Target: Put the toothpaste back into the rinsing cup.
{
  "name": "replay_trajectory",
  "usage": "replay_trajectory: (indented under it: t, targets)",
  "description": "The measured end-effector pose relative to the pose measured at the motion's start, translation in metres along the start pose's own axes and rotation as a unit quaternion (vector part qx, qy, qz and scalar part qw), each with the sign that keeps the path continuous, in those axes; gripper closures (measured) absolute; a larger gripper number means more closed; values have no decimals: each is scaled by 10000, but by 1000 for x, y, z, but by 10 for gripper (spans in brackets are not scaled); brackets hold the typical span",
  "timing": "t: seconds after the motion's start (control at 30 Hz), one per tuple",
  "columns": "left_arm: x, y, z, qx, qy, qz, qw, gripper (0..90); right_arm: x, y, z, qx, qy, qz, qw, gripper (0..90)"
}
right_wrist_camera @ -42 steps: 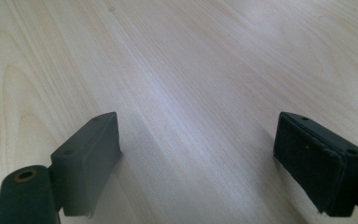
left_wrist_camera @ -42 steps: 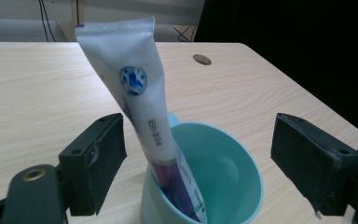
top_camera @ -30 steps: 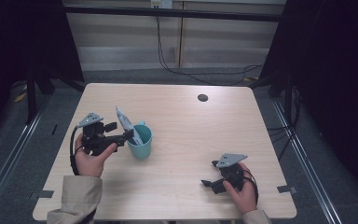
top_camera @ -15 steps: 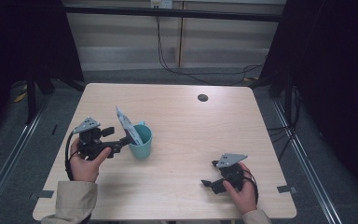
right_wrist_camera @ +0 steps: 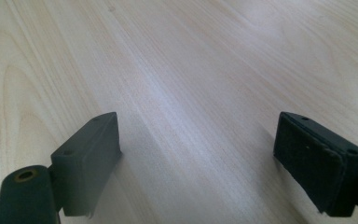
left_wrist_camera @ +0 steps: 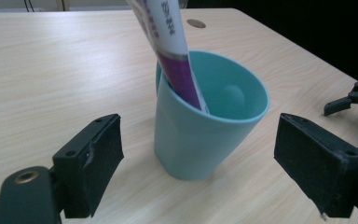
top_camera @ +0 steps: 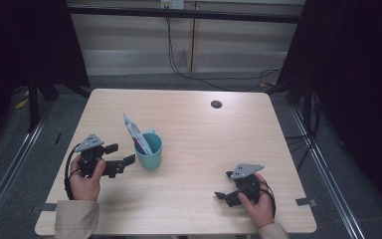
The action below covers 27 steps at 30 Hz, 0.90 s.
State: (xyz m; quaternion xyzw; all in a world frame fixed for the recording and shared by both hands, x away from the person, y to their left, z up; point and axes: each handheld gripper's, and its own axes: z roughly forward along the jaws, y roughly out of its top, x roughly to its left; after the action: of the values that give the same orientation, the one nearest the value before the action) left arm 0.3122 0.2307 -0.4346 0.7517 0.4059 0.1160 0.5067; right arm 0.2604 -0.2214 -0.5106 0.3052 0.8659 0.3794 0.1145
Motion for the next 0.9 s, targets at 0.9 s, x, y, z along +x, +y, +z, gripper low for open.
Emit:
replay_trajectory:
  t: [0.9]
  targets:
    - [14,-44,2,453,292,-106,9985,152,0,0,0,-2,0,-2,10000,139]
